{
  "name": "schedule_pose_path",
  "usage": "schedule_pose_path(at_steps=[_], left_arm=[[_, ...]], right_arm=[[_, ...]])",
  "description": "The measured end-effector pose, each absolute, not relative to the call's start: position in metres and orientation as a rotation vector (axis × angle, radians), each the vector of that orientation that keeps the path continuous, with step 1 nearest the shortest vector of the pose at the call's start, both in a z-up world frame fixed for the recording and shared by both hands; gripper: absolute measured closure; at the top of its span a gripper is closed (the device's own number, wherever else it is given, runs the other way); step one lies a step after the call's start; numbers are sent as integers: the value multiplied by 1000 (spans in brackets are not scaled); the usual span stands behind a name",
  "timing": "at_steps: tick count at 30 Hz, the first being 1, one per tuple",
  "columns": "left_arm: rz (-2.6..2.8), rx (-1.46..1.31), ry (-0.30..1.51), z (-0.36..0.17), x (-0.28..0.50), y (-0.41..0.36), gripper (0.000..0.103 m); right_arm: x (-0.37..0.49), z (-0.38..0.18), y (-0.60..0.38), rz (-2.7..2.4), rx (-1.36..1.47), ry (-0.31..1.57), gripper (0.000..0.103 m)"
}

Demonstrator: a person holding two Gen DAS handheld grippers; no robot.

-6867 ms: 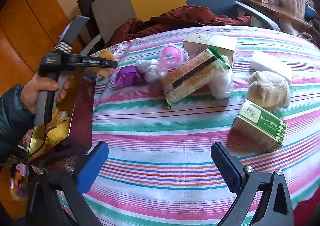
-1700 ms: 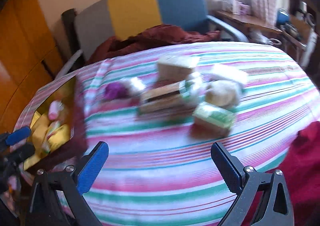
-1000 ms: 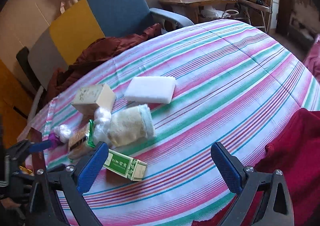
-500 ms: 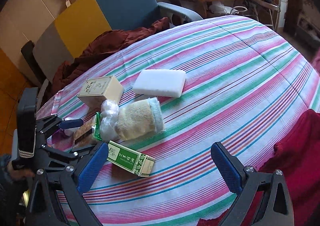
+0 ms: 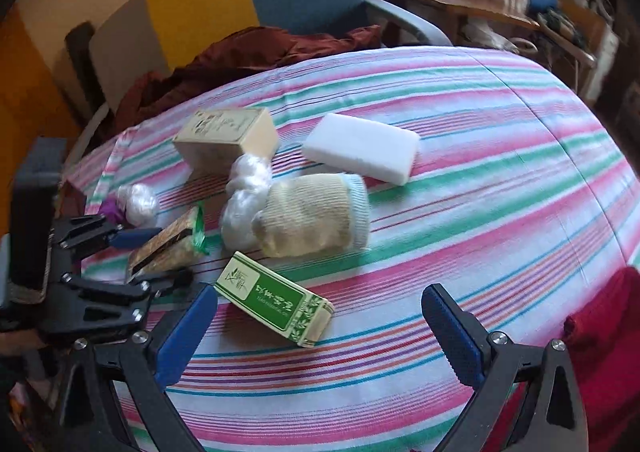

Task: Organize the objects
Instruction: 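Grasp the cracker packet with the left tool while the right tool grasps the green oil box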

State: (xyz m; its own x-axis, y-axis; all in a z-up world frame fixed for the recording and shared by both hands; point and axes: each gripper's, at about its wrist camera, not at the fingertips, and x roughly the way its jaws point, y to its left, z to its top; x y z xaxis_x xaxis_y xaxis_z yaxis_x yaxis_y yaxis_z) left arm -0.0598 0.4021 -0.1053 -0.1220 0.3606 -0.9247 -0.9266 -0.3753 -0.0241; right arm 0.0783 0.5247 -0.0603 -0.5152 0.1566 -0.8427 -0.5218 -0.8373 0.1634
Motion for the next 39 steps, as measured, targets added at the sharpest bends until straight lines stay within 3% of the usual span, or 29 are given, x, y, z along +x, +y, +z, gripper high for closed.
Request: schedule_pose_path(at_steps=[12, 14, 16, 18, 22, 24, 29, 39], left_arm=[[1808, -1164, 562, -107, -8, 346, 49], [1825, -1153, 551, -106, -3, 341, 49], [1832, -1151, 534, -109, -5, 341, 49], [1834, -1154, 515, -108, -7, 338, 49], [1842, -1151, 488, -110, -8, 336, 50], [1857, -1146, 492, -110, -8, 334, 55], [1880, -1145, 476, -108, -5, 325, 56], [1918, -1109, 412, -80, 13, 293, 56]], right_arm=[[52, -74, 503, 2438, -1300, 330, 0], [46, -81, 501, 2445, -1338, 310, 5], [42, -89, 498, 2428, -1397, 274, 28], [40, -94, 495, 2422, -1436, 251, 44], [39, -95, 492, 2429, -1461, 249, 56], [39, -94, 492, 2434, -1481, 264, 60], [39, -90, 488, 2479, -1503, 315, 71], [44, -74, 465, 2589, -1488, 299, 72]])
